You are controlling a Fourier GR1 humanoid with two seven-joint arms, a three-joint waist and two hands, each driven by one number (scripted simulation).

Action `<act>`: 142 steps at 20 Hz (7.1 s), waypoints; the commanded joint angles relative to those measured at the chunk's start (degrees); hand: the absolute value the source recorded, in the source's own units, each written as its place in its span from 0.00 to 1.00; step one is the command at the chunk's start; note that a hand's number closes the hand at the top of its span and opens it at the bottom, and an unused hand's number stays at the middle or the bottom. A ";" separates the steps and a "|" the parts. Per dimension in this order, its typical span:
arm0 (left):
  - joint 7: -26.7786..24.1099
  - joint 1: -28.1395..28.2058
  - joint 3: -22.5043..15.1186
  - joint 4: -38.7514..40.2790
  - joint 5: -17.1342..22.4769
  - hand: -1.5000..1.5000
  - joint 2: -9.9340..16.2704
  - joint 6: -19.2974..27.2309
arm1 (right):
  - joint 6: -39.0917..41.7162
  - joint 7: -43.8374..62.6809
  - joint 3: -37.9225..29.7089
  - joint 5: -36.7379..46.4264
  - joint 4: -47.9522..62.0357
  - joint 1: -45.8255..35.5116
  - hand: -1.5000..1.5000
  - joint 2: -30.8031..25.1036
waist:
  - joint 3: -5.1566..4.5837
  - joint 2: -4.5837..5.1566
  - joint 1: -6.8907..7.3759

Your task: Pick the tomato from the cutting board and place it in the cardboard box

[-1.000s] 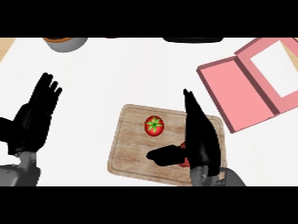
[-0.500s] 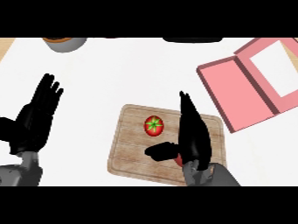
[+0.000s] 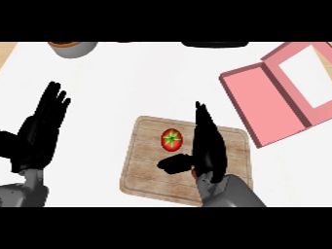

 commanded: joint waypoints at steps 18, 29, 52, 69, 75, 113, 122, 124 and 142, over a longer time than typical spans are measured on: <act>0.71 -1.56 3.97 2.07 -1.87 0.50 -1.38 -4.76 | -5.20 2.08 0.30 -5.43 9.65 -3.42 0.00 0.39 | 0.00 0.02 -0.23; 4.87 2.34 0.53 -7.14 -6.63 0.50 -5.43 -0.70 | -11.10 -0.92 3.25 -10.22 18.28 -7.39 0.00 0.39 | 0.02 -0.03 0.10; 2.31 -0.65 5.79 -0.30 -4.57 0.50 -4.82 -7.52 | -3.21 -5.02 18.42 0.66 23.33 -16.14 1.00 0.40 | -0.05 0.03 1.37; -1.09 0.78 3.80 1.26 -6.81 0.50 -8.14 -6.57 | 6.70 4.14 30.18 -3.76 6.62 -39.93 1.00 0.40 | -0.04 -0.18 0.95; 3.42 0.76 5.57 -1.51 -6.00 0.50 -5.77 -6.32 | 5.53 8.20 16.22 5.63 8.79 -44.20 1.00 0.38 | 0.02 -0.54 -0.39; 3.38 0.34 4.61 -3.09 -7.14 0.50 -8.21 -6.48 | 23.58 -24.35 -13.26 9.15 38.60 -26.57 0.00 -21.35 | 0.03 0.56 0.82; 3.15 -1.70 6.43 -1.13 -6.93 0.50 -7.39 -6.73 | -1.10 -39.98 -22.06 8.64 40.02 -28.26 0.00 -20.02 | 0.10 0.41 0.63; 3.09 -2.27 7.53 0.29 -6.04 0.50 -6.49 -7.69 | -5.23 -44.23 -25.02 6.62 38.57 -29.00 0.00 -21.69 | 0.11 0.48 0.43; 4.36 0.52 6.60 -3.87 -7.25 0.50 -7.28 -6.81 | -2.41 -57.23 -49.63 -29.31 18.43 -16.55 0.00 -17.87 | 0.04 -0.07 -0.42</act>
